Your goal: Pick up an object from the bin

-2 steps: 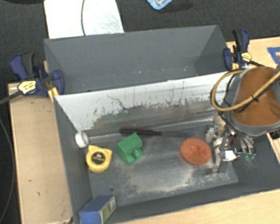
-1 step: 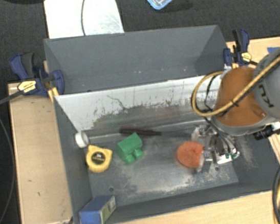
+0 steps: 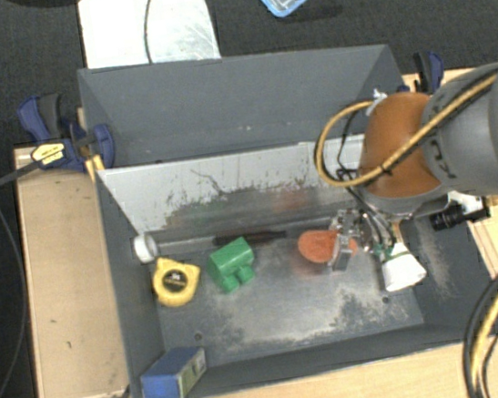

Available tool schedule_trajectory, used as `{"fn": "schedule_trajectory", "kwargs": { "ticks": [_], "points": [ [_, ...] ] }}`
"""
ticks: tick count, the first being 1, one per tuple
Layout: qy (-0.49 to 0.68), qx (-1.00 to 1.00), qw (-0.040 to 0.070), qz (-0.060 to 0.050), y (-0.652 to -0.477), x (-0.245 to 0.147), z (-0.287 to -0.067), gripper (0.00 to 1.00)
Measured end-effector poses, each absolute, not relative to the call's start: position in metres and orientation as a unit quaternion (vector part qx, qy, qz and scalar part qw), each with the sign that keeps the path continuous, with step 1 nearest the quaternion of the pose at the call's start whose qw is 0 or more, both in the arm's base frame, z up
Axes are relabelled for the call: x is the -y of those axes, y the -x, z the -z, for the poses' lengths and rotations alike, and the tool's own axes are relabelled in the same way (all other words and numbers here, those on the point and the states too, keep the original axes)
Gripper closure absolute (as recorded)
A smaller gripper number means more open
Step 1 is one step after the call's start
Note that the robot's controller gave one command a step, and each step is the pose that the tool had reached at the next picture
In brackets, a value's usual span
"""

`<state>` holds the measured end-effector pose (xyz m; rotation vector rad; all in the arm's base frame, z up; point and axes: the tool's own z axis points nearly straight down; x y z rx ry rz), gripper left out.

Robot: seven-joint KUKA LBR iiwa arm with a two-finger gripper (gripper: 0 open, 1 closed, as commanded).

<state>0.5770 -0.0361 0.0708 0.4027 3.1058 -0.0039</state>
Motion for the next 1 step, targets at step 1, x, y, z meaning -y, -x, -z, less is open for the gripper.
{"fn": "schedule_trajectory", "kwargs": {
  "ticks": [1],
  "points": [
    [-0.128, -0.992, 0.005, 0.001, -0.5769, 0.0361, -0.0709, 1.0]
  ]
}}
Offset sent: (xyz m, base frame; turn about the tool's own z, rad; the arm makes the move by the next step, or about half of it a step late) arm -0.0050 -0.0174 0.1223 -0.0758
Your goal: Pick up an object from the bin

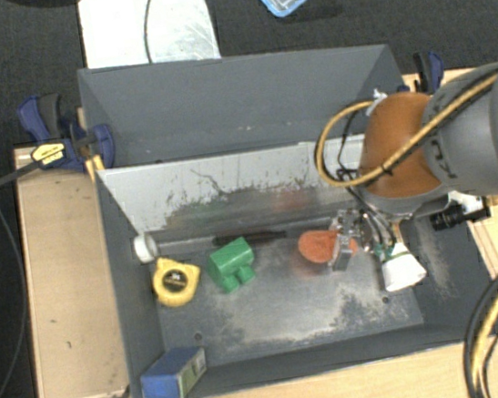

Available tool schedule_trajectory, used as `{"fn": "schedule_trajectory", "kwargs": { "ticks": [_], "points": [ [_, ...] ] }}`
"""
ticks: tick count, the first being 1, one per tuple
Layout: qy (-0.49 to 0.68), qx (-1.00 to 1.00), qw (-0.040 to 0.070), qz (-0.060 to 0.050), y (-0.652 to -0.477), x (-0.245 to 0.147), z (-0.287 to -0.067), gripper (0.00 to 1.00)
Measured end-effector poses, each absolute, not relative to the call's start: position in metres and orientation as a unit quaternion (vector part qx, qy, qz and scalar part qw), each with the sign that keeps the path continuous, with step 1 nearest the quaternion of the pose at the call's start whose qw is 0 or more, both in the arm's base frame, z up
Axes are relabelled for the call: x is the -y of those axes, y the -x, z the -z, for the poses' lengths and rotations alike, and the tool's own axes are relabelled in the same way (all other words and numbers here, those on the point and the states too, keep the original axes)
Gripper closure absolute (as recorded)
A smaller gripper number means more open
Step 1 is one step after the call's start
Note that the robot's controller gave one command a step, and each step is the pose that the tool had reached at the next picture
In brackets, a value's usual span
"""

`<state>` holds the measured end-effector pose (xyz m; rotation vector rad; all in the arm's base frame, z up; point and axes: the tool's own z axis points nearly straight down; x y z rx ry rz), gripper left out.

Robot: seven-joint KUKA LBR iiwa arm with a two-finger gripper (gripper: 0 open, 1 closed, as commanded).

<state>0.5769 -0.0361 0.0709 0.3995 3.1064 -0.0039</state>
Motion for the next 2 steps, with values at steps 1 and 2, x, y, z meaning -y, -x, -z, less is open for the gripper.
{"fn": "schedule_trajectory", "kwargs": {
  "ticks": [1, 2],
  "points": [
    [-0.106, -0.994, 0.004, 0.002, -0.573, 0.047, -0.145, 1.0],
    [-0.148, -0.989, 0.002, 0.001, -0.566, 0.061, -0.219, 1.0]
  ]
}}
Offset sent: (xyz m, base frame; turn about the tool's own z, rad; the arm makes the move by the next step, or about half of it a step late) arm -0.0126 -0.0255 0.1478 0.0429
